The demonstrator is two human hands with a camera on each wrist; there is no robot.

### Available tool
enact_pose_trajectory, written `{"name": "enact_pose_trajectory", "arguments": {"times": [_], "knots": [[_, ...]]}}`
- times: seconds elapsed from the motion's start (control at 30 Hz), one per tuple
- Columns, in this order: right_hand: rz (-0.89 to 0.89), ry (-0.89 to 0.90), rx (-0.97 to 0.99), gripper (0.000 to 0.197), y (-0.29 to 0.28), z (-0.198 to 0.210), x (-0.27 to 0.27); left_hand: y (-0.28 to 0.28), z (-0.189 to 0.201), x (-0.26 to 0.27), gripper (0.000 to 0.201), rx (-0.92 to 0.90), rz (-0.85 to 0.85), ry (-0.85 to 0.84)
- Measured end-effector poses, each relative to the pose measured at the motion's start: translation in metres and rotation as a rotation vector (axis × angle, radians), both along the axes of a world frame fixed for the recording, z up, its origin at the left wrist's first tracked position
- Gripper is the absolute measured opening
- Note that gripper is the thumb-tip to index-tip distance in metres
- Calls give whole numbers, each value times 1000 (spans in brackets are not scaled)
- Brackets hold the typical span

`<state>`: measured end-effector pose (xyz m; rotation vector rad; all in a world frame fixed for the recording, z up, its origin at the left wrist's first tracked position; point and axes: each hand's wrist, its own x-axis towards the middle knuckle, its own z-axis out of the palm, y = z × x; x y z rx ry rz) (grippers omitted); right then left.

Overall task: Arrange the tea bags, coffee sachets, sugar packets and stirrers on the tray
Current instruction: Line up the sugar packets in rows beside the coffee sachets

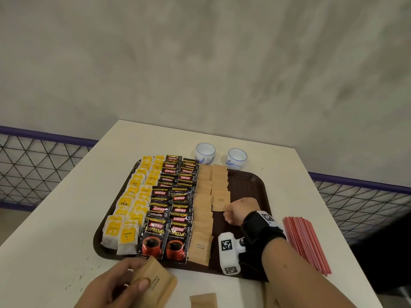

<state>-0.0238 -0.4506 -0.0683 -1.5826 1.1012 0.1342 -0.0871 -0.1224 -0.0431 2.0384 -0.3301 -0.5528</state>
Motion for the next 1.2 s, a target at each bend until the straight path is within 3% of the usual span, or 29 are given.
{"name": "enact_pose_trajectory", "arguments": {"times": [0.23,0.3,0.43,0.57,0.67,0.73,0.87,0.9,0.93,1.07,1.13,1.2], "knots": [[150,116,-293,20,13,14,-4,-3,-3,-2,33,-80,40,36],[176,128,-312,23,12,16,-3,-4,-1,-4,31,-77,46,51],[168,144,-312,23,9,17,0,-9,11,-6,52,-46,57,38],[170,143,-317,21,9,18,1,-11,19,-8,57,-14,32,17],[197,144,-326,21,8,17,0,-12,24,-10,35,-12,47,68],[215,147,-332,21,7,17,-1,-11,25,-11,64,-34,31,86],[268,137,-381,22,11,21,-8,-19,30,-12,46,-58,29,44],[286,103,-398,20,13,24,-11,-20,27,-12,30,-59,37,34],[310,34,-395,19,17,28,-16,-21,24,-11,26,-54,29,33],[624,-324,-229,11,53,58,-60,-29,25,-10,19,-72,6,0],[795,-394,-96,20,74,69,-86,-35,29,-11,19,-107,8,-22],[848,-441,-19,24,87,73,-103,-40,33,-11,19,-132,-2,-39]]}}
